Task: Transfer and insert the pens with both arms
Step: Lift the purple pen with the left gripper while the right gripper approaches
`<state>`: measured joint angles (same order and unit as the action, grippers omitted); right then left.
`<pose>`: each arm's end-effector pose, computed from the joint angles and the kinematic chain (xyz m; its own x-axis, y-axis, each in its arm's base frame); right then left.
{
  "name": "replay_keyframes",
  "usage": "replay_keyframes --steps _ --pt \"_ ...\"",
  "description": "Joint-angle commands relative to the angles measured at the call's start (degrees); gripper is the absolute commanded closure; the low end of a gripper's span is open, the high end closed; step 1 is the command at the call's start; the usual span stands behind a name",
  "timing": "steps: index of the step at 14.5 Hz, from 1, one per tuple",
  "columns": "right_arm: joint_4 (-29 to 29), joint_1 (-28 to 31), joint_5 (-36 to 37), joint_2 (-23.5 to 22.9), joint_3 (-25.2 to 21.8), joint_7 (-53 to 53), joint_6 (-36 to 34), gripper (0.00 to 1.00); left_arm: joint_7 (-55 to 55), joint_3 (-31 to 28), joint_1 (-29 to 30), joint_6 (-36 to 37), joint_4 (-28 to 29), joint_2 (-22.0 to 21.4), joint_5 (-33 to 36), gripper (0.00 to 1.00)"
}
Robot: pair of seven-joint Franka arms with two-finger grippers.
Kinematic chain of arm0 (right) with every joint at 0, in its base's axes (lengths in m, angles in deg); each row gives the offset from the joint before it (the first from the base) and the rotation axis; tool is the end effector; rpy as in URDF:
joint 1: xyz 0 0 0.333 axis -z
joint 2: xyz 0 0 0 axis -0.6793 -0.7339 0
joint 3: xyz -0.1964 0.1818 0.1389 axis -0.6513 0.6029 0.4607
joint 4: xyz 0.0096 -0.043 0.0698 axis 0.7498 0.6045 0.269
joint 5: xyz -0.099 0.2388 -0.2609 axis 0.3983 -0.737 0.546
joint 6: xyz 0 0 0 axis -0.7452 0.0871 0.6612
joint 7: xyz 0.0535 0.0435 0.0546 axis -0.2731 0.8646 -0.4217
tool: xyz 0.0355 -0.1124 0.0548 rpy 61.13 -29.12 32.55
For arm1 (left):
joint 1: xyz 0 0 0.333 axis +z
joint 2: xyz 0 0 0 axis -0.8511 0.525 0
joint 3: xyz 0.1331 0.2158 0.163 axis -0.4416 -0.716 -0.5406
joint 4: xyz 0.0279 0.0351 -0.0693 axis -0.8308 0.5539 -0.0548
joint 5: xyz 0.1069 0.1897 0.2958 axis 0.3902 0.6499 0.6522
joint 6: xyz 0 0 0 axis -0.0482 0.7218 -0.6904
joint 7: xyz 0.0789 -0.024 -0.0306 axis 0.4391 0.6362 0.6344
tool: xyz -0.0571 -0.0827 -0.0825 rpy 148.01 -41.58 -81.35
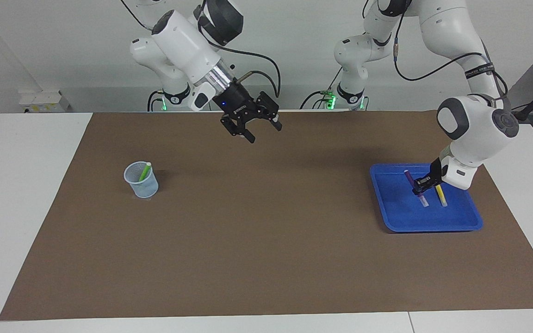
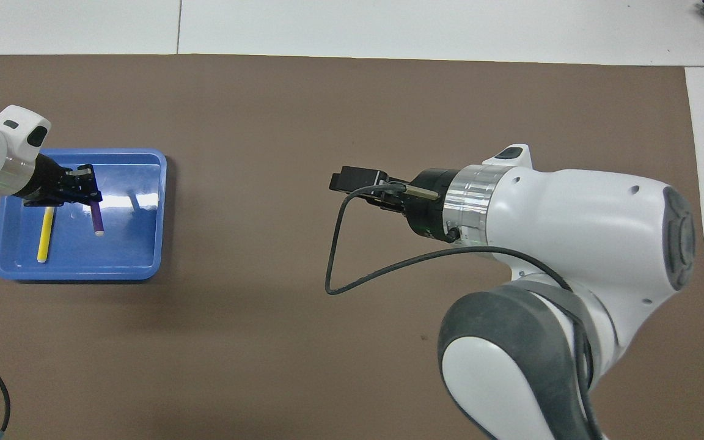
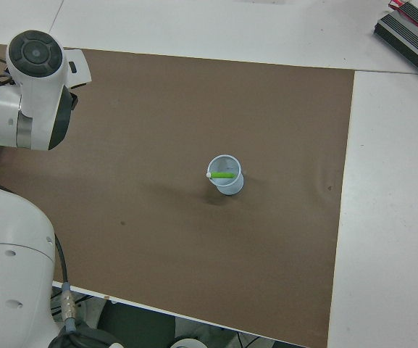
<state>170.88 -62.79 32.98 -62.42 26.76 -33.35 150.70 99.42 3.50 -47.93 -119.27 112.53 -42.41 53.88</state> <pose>0.5100 0.2989 0.5420 0.9468 -0.3037 0.1068 -0.1542 -0.7189 -0.6778 0.5897 0.0260 0.3667 0.9352 0.3420 -0.0920 0.3518 -0.9271 0.1292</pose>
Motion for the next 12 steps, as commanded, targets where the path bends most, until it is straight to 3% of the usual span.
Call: replay_keyframes --steps 1,7,12 --pt "-0.80 -3.36 -1.78 -2.07 0.03 -4.06 5.65 0.00 11.91 -0.56 -2.14 2.54 0.23 -2.73 -4.96 1.00" --pt "-0.80 -5.30 -1.61 -3.21 0.12 -5.93 9.09 0.00 36.88 -0.38 -5.13 7.89 0.49 -8.44 -15.24 1.00" --pt "-2.55 -12.51 -1.69 -8.48 0.12 -8.11 21.66 0.00 55.34 -0.38 -8.29 9.22 1.28 -12.49 -22.20 1.00"
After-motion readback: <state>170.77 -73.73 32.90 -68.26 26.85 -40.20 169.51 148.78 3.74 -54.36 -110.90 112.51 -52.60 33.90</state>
